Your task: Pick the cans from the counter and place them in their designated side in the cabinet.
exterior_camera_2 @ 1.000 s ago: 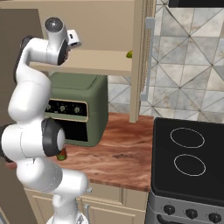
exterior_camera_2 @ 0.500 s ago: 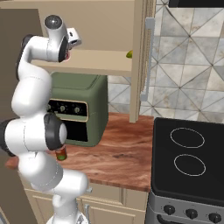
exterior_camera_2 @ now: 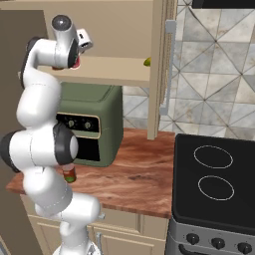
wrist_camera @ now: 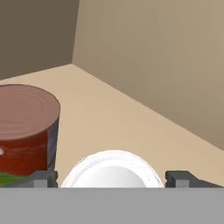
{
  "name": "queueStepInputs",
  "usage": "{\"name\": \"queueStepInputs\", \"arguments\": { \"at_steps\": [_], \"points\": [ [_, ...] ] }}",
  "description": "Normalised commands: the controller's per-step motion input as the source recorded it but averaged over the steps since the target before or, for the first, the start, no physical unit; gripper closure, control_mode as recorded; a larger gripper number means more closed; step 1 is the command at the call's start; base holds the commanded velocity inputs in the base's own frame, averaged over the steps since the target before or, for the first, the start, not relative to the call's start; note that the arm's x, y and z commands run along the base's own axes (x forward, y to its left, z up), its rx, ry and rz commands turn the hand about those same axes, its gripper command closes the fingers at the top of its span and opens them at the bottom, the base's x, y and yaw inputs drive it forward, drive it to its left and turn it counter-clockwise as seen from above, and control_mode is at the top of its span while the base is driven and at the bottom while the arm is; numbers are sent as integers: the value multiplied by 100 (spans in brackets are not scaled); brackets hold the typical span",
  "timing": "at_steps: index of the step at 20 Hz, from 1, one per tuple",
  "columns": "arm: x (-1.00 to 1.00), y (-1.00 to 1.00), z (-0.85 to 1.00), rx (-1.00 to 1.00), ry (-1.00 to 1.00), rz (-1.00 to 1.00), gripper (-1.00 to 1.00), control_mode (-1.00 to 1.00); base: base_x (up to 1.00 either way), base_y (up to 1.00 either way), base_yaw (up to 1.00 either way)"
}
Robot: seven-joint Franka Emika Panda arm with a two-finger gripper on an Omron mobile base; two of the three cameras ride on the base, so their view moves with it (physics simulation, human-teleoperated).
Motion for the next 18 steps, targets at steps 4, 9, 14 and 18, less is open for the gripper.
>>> {"name": "queueStepInputs", "arguments": {
  "at_steps": [4, 9, 14, 18],
  "points": [
    [6, 0, 0, 0, -9, 5, -100, -100, 0, 0, 0],
    [0, 0, 2, 0, -13, 7, -100, -100, 0, 0, 0],
    [-8, 0, 0, 0, -15, 7, -100, -100, 0, 0, 0],
    [-20, 0, 9, 0, -16, 7, -100, -100, 0, 0, 0]
  ]
}}
